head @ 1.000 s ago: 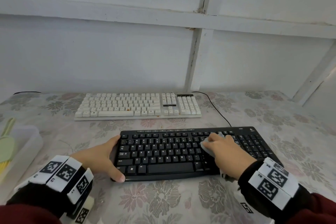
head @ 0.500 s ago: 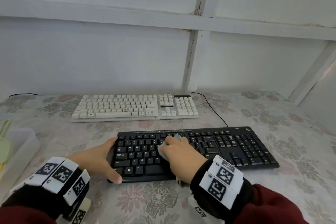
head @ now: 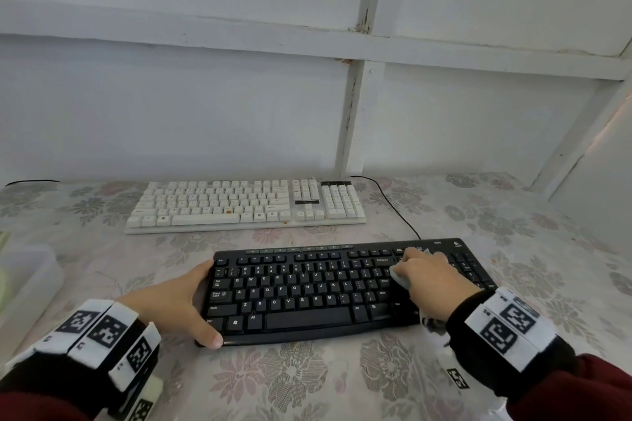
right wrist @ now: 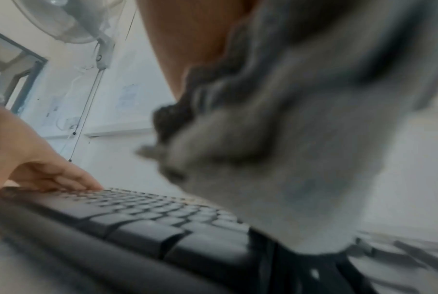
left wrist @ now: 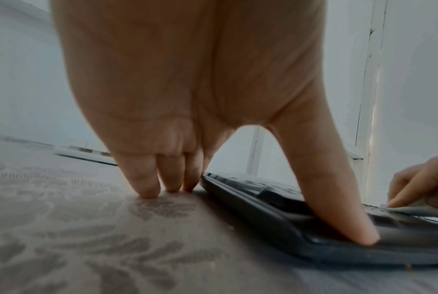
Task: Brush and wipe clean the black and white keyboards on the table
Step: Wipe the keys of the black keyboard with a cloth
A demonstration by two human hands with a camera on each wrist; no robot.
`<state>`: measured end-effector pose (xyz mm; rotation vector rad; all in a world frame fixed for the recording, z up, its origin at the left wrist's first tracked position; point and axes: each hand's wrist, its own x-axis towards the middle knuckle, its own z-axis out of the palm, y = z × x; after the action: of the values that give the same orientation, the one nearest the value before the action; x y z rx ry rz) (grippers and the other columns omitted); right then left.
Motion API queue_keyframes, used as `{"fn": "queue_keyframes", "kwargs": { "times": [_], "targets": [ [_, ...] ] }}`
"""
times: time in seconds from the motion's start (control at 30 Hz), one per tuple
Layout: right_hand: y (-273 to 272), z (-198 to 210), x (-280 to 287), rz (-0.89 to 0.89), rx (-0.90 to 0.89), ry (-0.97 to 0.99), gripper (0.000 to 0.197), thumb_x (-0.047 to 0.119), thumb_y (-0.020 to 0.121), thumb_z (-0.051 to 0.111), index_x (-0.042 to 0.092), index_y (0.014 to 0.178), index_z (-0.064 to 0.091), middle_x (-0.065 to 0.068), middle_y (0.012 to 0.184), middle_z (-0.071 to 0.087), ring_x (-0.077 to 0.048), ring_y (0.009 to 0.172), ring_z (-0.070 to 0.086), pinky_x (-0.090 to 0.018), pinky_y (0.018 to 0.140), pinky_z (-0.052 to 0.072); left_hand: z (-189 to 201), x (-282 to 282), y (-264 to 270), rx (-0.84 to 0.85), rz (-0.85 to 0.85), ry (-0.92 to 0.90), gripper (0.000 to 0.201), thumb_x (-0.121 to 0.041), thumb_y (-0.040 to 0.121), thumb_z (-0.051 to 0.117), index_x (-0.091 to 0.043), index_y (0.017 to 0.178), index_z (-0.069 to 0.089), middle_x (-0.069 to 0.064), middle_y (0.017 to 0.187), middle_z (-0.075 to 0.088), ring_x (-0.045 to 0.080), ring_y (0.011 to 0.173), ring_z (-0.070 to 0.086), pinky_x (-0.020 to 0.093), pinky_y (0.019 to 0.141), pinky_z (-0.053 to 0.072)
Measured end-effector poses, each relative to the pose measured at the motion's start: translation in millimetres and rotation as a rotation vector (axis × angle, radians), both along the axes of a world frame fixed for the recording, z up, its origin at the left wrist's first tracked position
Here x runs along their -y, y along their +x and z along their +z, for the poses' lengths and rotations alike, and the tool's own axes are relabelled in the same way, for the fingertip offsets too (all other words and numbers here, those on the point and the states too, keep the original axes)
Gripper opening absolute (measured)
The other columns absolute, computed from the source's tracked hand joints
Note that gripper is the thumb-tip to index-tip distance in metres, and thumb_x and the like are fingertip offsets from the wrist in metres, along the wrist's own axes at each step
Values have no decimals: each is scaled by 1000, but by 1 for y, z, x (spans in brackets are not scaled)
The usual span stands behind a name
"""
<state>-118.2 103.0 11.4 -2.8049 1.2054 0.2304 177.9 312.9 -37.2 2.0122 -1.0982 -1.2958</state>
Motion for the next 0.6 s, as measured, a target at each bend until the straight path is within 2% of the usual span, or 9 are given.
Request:
{"fn": "queue_keyframes", "kwargs": {
  "times": [0.07, 0.13, 0.23, 0.3, 0.37, 0.4, 0.47, 0.53, 0.6],
  "targets": [
    [7, 7, -2, 15, 15, -14, 38, -16, 79, 36, 17, 60, 30, 4, 83, 28, -25, 90, 31, -30, 76, 30, 1, 0, -1, -2, -3, 7, 150, -37, 23, 95, -29, 146, 10, -16, 136, 41, 9, 127, 43, 37, 112, 33],
    [20, 15, -12, 64, 60, -4, 36, -15, 79, 38, 16, 61, 35, 0, 98, 37, -27, 100, 39, -30, 77, 34, 1, 1, -1, -11, 0, 5, 147, -36, 24, 96, -30, 145, 12, -16, 135, 42, 9, 126, 43, 38, 111, 34],
    [43, 18, -38, 193, 62, 70, 29, -13, 83, 40, 11, 90, 55, -6, 123, 42, -29, 110, 38, -34, 89, 34, -1, 0, 0, -14, 15, 5, 146, -33, 26, 97, -30, 145, 12, -15, 137, 42, 10, 127, 44, 39, 110, 35],
    [57, 12, -54, 291, 67, 109, 37, -16, 81, 39, 7, 105, 56, -8, 128, 41, -24, 100, 32, -34, 84, 31, -2, 0, 1, -16, 18, 0, 146, -31, 27, 97, -30, 146, 12, -14, 138, 42, 11, 127, 44, 40, 110, 35],
    [65, 4, -62, 318, 73, 139, 41, -17, 81, 38, 6, 110, 55, -9, 128, 40, -21, 93, 23, -34, 78, 29, -2, 0, 0, -38, 22, -16, 142, -29, 27, 97, -30, 143, 16, -14, 137, 41, 11, 127, 44, 40, 110, 35],
    [67, 1, -64, 309, 66, 149, 39, -17, 81, 37, 6, 107, 55, -9, 128, 39, -21, 93, 22, -34, 77, 29, -1, 0, -1, -41, 21, -21, 141, -29, 26, 97, -31, 142, 17, -15, 137, 41, 10, 127, 43, 39, 111, 34],
    [62, 0, -59, 267, 44, 149, 31, -19, 79, 37, 9, 89, 49, -8, 123, 39, -23, 95, 26, -34, 76, 29, 0, 0, -2, -44, 18, -24, 141, -30, 26, 97, -31, 141, 17, -15, 136, 41, 10, 127, 43, 39, 111, 34],
    [50, 1, -48, 221, 31, 138, 34, -20, 76, 36, 14, 72, 40, -4, 109, 34, -23, 95, 26, -28, 68, 30, -1, 0, -1, -47, 18, -24, 142, -28, 27, 97, -29, 143, 16, -14, 137, 41, 10, 128, 43, 39, 111, 34],
    [33, 0, -36, 177, 37, 101, 35, -21, 76, 34, 11, 78, 47, 1, 104, 31, -22, 91, 24, -24, 63, 28, -1, 0, -1, -51, 24, -14, 142, -27, 28, 97, -29, 143, 15, -13, 137, 41, 11, 127, 44, 39, 110, 35]
  ]
}}
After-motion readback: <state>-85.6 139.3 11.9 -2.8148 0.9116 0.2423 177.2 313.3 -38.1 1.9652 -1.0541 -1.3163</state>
